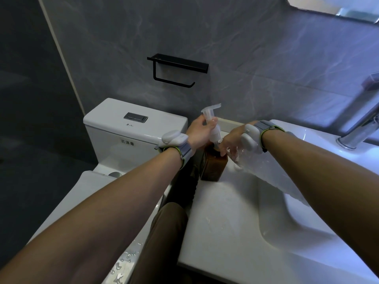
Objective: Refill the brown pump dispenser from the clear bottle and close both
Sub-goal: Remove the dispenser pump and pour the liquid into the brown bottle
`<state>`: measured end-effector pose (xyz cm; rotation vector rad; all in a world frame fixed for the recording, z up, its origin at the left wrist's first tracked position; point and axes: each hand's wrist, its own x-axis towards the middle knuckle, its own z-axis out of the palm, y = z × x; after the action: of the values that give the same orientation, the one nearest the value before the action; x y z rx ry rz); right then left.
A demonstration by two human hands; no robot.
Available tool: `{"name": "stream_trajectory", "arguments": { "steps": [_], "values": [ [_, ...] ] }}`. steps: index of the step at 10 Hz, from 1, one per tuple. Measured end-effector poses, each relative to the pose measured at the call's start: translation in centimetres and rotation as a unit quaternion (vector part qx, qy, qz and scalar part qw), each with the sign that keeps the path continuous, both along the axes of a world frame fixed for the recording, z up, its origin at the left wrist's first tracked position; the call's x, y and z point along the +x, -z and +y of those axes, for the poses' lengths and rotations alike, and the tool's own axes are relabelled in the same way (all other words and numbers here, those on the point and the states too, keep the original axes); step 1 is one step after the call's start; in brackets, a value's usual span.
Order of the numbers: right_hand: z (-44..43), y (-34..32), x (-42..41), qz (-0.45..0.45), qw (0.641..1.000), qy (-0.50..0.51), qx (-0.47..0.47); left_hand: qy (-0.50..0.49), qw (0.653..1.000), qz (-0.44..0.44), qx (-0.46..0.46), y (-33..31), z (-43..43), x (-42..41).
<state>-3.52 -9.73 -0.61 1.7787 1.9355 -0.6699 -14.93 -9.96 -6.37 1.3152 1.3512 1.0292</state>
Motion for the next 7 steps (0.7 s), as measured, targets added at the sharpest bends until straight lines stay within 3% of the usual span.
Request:
{"name": "stream_trajectory", "arguments": {
  "steps": [2, 4, 6, 7],
  "values": [
    [1.67, 0.86, -0.68, -0.045, 0.993, 0.064, -0.090, 0.003, 1.000, -0.003, -0.013, -0.11, 0.14, -0.02],
    [2.03, 1.08, -0.63, -0.056, 0.994, 0.055, -0.070, 0.001, 1.000, -0.002, -0.019, -0.13, 0.18, 0.04],
    [1.80, 0.87, -0.04, 0.007, 0.999, 0.023, -0.028, -0.001, 1.000, -0.005, -0.019, -0.10, 0.20, 0.01],
    [1.72, 0.50, -0.27, -0.032, 0.997, 0.045, -0.046, -0.003, 1.000, -0.005, -0.017, -0.19, 0.13, 0.06]
  ]
}}
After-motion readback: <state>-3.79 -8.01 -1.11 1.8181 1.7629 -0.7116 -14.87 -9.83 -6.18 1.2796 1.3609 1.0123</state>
